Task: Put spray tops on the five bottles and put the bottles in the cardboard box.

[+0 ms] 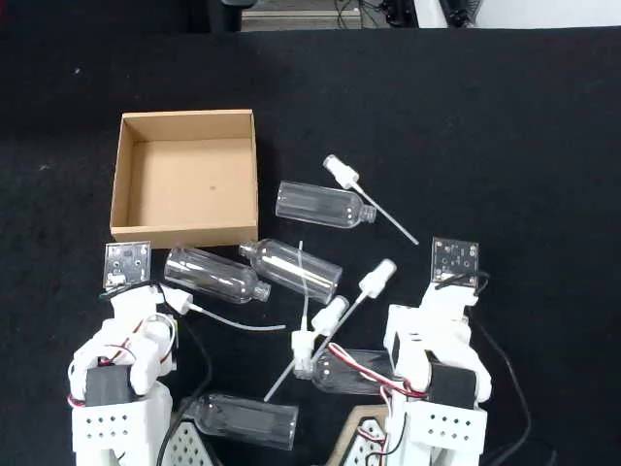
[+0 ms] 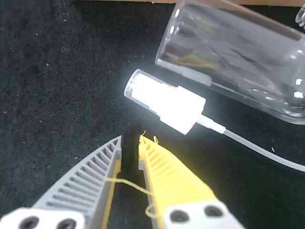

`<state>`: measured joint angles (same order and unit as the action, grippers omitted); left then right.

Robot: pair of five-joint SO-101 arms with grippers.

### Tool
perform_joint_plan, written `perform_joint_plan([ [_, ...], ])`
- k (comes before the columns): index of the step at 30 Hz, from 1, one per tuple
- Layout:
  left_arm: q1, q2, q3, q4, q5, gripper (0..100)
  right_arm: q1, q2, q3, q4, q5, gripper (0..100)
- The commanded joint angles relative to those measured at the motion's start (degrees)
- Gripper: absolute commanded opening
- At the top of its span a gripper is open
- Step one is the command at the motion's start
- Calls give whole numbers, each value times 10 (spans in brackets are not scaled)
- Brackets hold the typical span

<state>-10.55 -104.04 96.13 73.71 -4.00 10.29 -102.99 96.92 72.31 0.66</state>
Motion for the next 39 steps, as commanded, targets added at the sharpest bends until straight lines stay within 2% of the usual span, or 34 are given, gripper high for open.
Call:
perform_joint_plan([
  [1, 6, -3, 12, -9, -1, 59, -8, -12, -2, 3, -4, 17],
  [10, 2, -2, 12, -9, -1, 56, -8, -12, -2, 3, -4, 15],
  [12, 2, -2, 12, -10, -1, 25, -8, -12, -2, 3, -4, 15],
  [39, 3, -2, 12, -10, -1, 33, -4, -12, -2, 3, -1, 15],
])
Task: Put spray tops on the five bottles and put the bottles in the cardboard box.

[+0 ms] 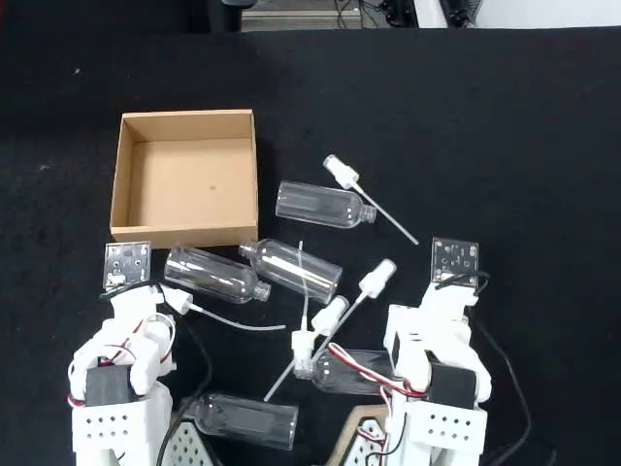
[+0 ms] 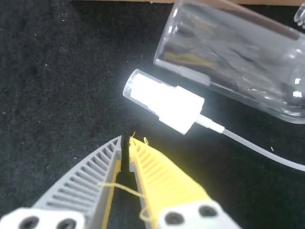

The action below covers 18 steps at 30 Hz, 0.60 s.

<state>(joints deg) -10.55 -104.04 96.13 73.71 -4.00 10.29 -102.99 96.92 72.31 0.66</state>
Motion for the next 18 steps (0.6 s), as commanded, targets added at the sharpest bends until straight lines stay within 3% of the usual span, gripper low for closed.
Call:
perform_joint_plan([
  [1, 2, -2, 12, -10, -3, 33, -4, -12, -2, 3, -1, 15],
  [7, -20, -4, 9, -13, -5, 34, -7, -12, -2, 1, 0, 18],
  [11, -56, -4, -42, -86, -25, 34, -8, -13, -2, -1, 0, 18],
  [18, -39, -4, -76, -215, -298, 34, -8, -13, -2, -100, 0, 18],
])
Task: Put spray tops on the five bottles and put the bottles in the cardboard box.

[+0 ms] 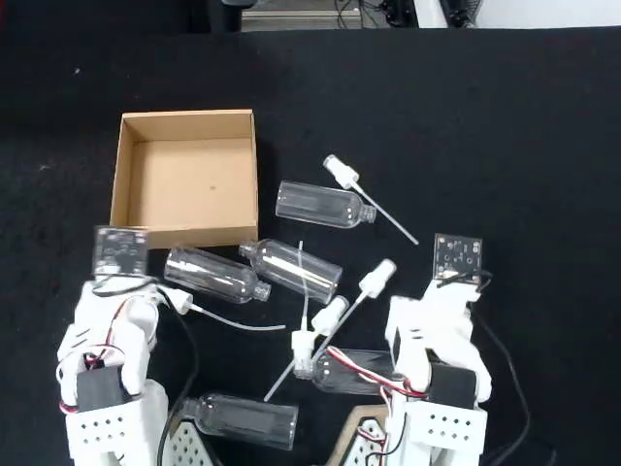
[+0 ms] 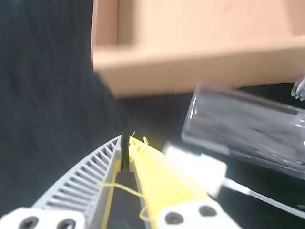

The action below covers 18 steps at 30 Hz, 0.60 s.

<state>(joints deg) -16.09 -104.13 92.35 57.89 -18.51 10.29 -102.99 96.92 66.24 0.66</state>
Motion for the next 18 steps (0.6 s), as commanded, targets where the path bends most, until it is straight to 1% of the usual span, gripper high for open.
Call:
perform_joint_plan([
  [1, 25, -4, -38, -60, -181, 41, -8, -13, -2, -40, 0, 18],
  [3, 46, -3, -41, -59, -208, 88, -7, -7, -2, -40, 1, 18],
  [5, 68, -1, -45, -55, -226, 176, -4, -7, -2, -28, 2, 18],
  [7, 98, 1, -60, -48, -250, 250, -4, -11, -2, -14, 22, 18],
  [10, 133, 4, -100, -12, -279, 237, -4, -11, -2, -11, 87, 18],
  [13, 153, 53, -166, 29, -311, 235, -4, -11, -2, -3, 166, 18],
  [15, 156, 124, -224, 50, -313, 235, -4, -11, -2, -3, 216, 18],
  [18, 158, 264, -320, 78, -314, 233, -4, -7, -2, -3, 254, 18],
])
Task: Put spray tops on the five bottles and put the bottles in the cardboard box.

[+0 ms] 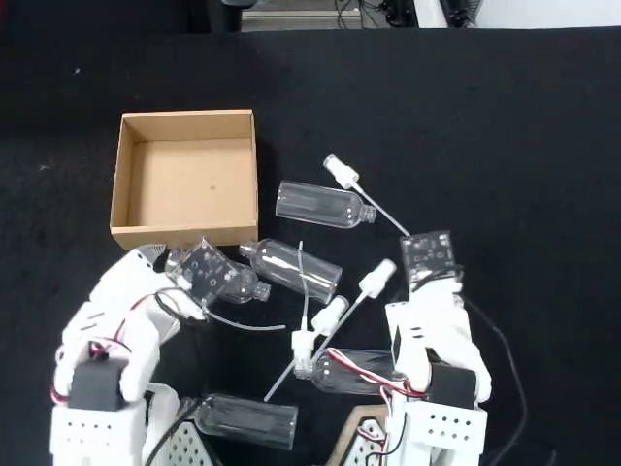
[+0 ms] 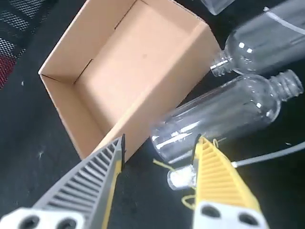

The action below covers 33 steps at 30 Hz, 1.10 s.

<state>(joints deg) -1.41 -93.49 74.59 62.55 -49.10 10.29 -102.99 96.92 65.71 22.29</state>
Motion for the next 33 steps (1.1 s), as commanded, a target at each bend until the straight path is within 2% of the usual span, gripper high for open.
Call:
perform_joint_plan([
  [1, 15, 208, -174, 43, -10, 233, -4, -7, -2, 3, 38, 18],
  [7, 68, 456, -312, 96, -17, 236, -4, -7, -2, 3, 40, 18],
  [13, 111, 610, -373, 148, -127, 262, -4, -7, -2, 3, 41, 18],
  [17, 112, 672, -409, 162, -159, 347, -4, -7, -2, 3, 41, 18],
  [23, 116, 744, -458, 159, -186, 332, -4, -7, -2, 4, 41, 18],
  [27, 117, 789, -468, 117, -185, 332, -4, -12, -2, 18, 42, 18],
  [33, 138, 840, -474, 105, -184, 332, -4, -12, -2, 18, 42, 18],
])
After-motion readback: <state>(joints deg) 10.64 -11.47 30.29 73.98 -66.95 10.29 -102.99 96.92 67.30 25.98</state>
